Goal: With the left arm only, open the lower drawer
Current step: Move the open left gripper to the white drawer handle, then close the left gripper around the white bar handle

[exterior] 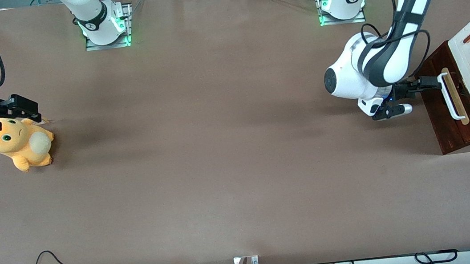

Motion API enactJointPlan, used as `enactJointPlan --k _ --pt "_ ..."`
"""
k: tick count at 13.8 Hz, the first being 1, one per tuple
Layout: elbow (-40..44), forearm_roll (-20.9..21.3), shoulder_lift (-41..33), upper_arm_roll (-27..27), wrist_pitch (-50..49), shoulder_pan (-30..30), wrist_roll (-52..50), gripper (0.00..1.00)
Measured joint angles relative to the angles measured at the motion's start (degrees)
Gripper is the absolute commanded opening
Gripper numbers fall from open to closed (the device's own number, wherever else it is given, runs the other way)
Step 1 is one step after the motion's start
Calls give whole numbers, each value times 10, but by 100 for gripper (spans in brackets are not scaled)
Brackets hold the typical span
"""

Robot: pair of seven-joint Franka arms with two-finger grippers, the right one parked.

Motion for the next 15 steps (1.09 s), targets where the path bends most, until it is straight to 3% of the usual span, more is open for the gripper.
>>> enactJointPlan --k 2,8,15 --pt "-9 49 24 6 1 16 -15 100" --pt "-10 127 79 43 5 36 -49 91" --pt "-13 134 92 45 -30 36 -94 72"
